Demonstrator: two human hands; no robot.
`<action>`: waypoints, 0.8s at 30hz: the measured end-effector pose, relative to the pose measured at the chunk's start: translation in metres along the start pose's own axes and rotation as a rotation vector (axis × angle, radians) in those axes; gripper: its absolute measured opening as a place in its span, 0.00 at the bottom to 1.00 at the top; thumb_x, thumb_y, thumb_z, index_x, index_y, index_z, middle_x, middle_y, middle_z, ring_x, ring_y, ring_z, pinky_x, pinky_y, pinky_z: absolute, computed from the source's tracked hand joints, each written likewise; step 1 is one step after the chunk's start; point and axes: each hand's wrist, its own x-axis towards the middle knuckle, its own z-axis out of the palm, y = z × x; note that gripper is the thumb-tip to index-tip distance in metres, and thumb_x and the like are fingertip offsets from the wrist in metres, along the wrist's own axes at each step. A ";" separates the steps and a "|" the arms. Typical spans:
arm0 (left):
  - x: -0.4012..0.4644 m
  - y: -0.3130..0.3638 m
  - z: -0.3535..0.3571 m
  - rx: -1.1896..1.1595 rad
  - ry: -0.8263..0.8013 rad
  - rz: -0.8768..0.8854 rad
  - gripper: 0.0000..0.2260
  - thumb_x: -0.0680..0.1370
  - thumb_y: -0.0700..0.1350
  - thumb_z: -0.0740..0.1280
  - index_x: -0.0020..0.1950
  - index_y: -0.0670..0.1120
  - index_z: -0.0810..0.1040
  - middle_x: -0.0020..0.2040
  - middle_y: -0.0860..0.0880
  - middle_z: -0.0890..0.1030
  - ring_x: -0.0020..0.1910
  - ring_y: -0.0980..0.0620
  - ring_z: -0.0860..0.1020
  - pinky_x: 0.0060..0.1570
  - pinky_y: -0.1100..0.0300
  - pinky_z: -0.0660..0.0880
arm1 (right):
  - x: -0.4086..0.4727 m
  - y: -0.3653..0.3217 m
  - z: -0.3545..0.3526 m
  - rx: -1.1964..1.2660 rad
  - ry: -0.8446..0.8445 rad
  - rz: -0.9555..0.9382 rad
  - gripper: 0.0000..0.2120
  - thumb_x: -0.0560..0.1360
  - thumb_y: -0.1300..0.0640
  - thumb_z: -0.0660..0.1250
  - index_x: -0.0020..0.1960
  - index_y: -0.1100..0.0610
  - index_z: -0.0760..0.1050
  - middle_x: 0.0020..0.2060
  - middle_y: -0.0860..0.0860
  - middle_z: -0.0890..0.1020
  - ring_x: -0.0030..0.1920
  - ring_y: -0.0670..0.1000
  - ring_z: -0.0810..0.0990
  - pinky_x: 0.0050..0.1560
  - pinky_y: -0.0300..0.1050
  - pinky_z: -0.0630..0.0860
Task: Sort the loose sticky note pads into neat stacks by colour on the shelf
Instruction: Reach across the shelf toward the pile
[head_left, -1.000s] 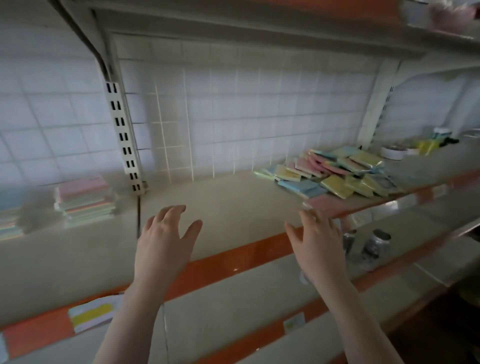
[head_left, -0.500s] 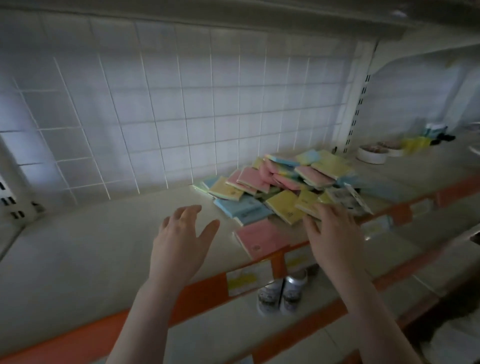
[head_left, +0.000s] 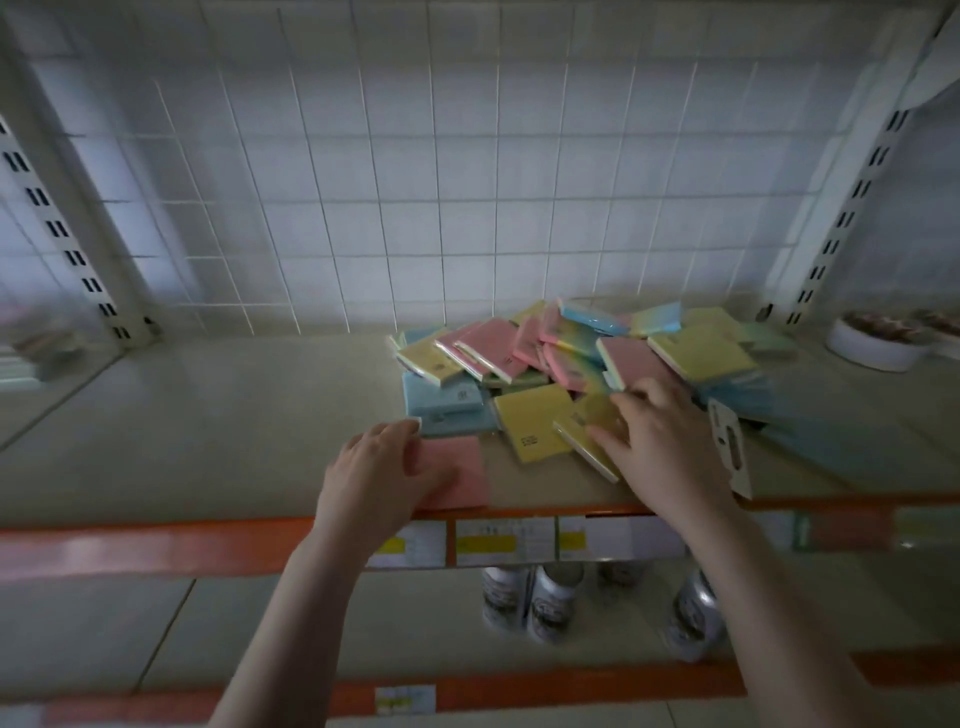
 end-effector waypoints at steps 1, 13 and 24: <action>0.003 -0.002 0.000 0.001 -0.016 0.000 0.32 0.69 0.63 0.69 0.70 0.50 0.70 0.65 0.49 0.75 0.62 0.45 0.73 0.60 0.53 0.69 | 0.003 0.002 0.000 -0.022 -0.041 0.004 0.21 0.74 0.43 0.65 0.53 0.61 0.79 0.49 0.56 0.77 0.51 0.58 0.73 0.49 0.50 0.71; 0.010 -0.001 -0.008 -0.064 -0.095 -0.037 0.37 0.63 0.60 0.75 0.69 0.51 0.71 0.62 0.48 0.73 0.63 0.46 0.69 0.63 0.54 0.65 | 0.014 0.009 -0.003 -0.058 -0.234 0.001 0.40 0.61 0.24 0.56 0.57 0.55 0.72 0.55 0.53 0.72 0.58 0.55 0.67 0.58 0.48 0.65; 0.018 -0.001 -0.019 -0.224 0.009 0.084 0.22 0.62 0.45 0.80 0.51 0.54 0.74 0.47 0.51 0.74 0.46 0.52 0.73 0.45 0.60 0.68 | 0.015 -0.005 -0.012 0.201 -0.193 -0.192 0.34 0.60 0.36 0.73 0.59 0.53 0.71 0.52 0.45 0.74 0.59 0.50 0.69 0.48 0.42 0.62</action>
